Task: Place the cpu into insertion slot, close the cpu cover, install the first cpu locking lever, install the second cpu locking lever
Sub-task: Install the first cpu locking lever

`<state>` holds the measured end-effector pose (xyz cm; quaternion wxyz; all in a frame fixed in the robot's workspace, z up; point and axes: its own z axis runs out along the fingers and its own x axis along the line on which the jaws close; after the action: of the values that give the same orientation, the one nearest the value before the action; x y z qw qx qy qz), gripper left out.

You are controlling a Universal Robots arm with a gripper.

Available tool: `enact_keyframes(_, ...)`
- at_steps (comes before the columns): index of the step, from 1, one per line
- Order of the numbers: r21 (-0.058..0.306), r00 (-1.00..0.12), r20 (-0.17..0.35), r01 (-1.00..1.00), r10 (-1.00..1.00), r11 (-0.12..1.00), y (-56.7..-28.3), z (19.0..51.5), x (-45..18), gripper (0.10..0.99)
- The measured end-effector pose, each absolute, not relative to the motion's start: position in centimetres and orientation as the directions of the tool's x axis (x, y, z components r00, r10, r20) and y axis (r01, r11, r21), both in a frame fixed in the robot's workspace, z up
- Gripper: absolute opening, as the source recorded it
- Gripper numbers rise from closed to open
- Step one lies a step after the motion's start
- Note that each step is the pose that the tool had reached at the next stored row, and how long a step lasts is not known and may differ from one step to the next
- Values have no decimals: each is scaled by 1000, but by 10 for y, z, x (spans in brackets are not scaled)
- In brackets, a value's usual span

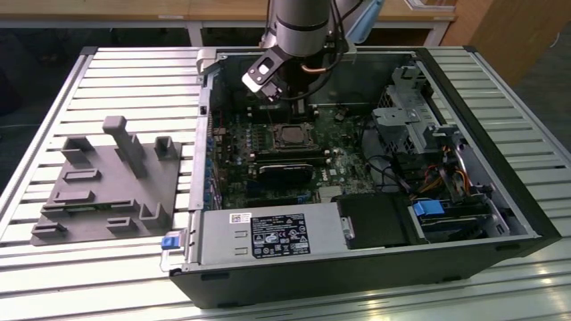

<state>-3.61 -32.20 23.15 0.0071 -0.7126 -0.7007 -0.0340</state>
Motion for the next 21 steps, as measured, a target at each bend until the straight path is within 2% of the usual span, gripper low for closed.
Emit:
enact_keyframes(15,38,12,59,999,998,-14,-322,269,-36,106)
enact_keyframes(21,38,-88,59,996,994,86,-322,269,-36,106)
